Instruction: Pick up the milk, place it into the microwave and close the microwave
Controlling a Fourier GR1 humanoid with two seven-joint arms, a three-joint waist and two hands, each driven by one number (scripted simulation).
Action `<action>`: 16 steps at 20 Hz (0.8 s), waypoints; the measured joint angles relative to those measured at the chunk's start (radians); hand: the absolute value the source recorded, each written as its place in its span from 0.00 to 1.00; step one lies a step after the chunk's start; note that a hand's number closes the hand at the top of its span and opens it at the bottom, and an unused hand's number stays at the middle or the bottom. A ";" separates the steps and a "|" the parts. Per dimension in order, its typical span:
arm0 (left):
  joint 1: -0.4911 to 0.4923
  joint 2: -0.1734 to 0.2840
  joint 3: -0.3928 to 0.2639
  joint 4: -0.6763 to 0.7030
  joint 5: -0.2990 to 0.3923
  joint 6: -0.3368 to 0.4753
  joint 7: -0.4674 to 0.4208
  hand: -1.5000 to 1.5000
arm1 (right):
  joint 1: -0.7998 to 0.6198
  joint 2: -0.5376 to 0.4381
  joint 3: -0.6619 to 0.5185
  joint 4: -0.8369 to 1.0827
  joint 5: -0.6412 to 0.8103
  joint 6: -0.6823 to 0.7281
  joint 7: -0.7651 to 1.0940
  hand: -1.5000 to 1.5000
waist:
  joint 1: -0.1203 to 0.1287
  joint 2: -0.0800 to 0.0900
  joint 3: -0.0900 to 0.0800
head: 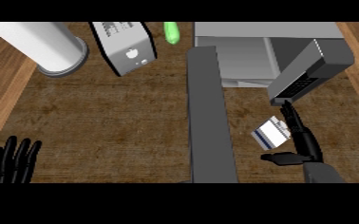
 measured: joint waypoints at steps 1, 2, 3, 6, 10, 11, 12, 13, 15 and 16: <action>-0.002 -0.002 -0.005 -0.004 0.000 0.003 0.006 0.00 | -0.001 0.003 -0.002 0.014 0.001 -0.005 -0.007 0.00 | 0.001 0.000 0.000; 0.002 0.002 0.000 -0.012 0.010 -0.002 0.012 0.00 | -0.008 0.011 -0.006 0.023 -0.001 -0.011 -0.012 0.00 | 0.002 0.001 0.000; -0.011 0.006 0.008 0.001 0.015 -0.004 0.010 0.00 | -0.017 0.007 -0.010 0.034 -0.002 -0.013 -0.016 0.00 | 0.003 0.002 0.001; -0.003 0.005 0.008 0.006 0.017 -0.008 0.003 0.00 | -0.017 0.018 -0.014 0.044 -0.005 -0.019 -0.029 0.00 | 0.003 0.002 0.001; 0.001 0.009 0.003 0.009 0.015 -0.010 -0.003 0.00 | -0.029 0.027 -0.031 0.052 -0.030 -0.001 -0.029 1.00 | 0.004 0.002 0.001; 0.003 0.013 0.014 0.017 0.022 -0.017 -0.015 0.00 | -0.036 0.032 -0.034 0.051 -0.038 0.007 -0.026 1.00 | 0.005 0.002 0.001; -0.001 0.014 0.017 0.034 0.022 -0.021 -0.024 0.00 | -0.044 0.038 -0.038 0.050 -0.047 0.016 -0.021 1.00 | 0.005 0.003 0.001; -0.002 0.014 0.018 0.026 0.022 -0.019 -0.019 0.00 | -0.045 0.038 -0.039 0.046 -0.053 0.027 -0.019 1.00 | 0.005 0.002 0.001; -0.002 0.014 0.020 0.025 0.022 -0.019 -0.016 0.00 | -0.039 0.043 -0.038 0.037 -0.065 0.049 -0.017 1.00 | 0.003 0.002 0.001; 0.000 0.014 0.020 0.017 0.027 -0.019 -0.008 0.00 | -0.041 0.046 -0.040 0.034 -0.072 0.056 -0.016 1.00 | 0.004 0.002 0.001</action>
